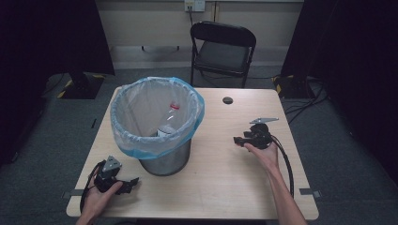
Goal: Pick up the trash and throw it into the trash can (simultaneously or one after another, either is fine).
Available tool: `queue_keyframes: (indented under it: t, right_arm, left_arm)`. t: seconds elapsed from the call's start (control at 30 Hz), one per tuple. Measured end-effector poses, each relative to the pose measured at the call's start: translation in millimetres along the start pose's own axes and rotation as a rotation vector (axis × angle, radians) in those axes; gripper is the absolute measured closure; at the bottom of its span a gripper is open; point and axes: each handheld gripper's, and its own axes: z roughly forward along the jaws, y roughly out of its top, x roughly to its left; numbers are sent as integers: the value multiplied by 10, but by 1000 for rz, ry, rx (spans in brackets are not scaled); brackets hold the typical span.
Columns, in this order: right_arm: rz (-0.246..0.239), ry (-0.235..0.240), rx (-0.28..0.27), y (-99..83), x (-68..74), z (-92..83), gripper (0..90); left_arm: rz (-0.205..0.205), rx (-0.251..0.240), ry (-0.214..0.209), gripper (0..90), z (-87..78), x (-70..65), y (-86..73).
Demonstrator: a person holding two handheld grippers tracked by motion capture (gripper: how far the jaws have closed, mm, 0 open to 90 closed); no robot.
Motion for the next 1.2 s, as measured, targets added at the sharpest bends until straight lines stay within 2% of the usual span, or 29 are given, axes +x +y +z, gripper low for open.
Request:
queue_keyframes:
  t: [0.07, 0.23, 0.37, 0.43, 0.57, 0.77, 0.83, 0.9, 1.07, 1.2]
  right_arm:
    - [-6, 4, 3, -32, -11, 35, 416]
    - [-32, -28, 33, -63, 8, 124, 486]
    - [-42, -54, 58, -82, -11, 182, 499]
    - [-42, -62, 41, -84, -10, 175, 500]
    - [-44, -69, 39, -84, -26, 155, 573]
    - [-46, -107, 34, -107, -43, 140, 676]
    - [-43, -119, 49, -112, -47, 142, 709]
    - [-34, -125, 36, -126, -51, 145, 747]
    - [-27, -139, 28, -133, -67, 140, 777]
    - [-8, -131, 16, -143, -82, 126, 796]
  left_arm:
    - [-1, -1, 1, 0, 1, 0, 0]
    - [-1, 0, 0, 0, 1, -1, 0]
    - [-1, -1, 1, 0, 1, 0, 0]
    - [-1, -1, 1, 0, 1, 0, 0]
    - [0, 0, 0, 0, 0, 0, 0]
    - [-1, -1, 1, 0, 1, -1, 0]
    - [0, 0, 0, 0, 0, 0, 0]
    - [-1, -1, 1, 0, 1, 0, 0]
    - [0, 0, 0, 0, 0, 0, 0]
    - [1, 0, 0, 0, 0, 1, 0]
